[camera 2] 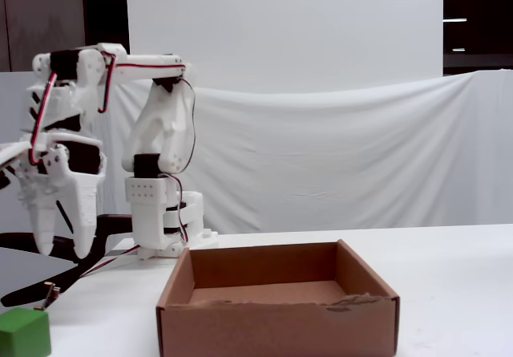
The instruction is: Grasp a green cube and put it in a box.
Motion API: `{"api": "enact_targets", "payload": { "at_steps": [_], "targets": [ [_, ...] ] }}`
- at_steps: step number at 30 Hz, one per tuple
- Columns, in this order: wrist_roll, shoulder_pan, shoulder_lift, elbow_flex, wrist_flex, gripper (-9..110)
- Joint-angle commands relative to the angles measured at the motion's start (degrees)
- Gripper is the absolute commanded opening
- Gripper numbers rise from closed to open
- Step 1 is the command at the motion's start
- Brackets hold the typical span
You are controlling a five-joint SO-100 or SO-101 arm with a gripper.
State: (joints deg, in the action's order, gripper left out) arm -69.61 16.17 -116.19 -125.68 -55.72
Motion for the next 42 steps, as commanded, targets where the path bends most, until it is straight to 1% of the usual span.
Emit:
{"api": "enact_targets", "payload": {
  "at_steps": [1, 16, 19, 21, 27, 34, 38, 42],
  "targets": [
    [0.2, 0.4, 0.4, 3.5, 0.7, 25],
    [-0.4, 2.0, 10.1, 9.3, 6.8, 25],
    [-0.3, 1.8, 12.8, 12.5, 6.9, 25],
    [0.2, 0.4, 16.3, 17.4, 6.4, 29],
    [0.2, -1.0, 19.0, 20.0, 7.8, 32],
    [0.2, -1.5, 23.8, 24.1, 8.5, 31],
    [0.2, -2.0, 28.5, 29.0, 6.2, 31],
    [0.2, -3.3, 30.8, 30.8, 6.7, 31]
  ]
}}
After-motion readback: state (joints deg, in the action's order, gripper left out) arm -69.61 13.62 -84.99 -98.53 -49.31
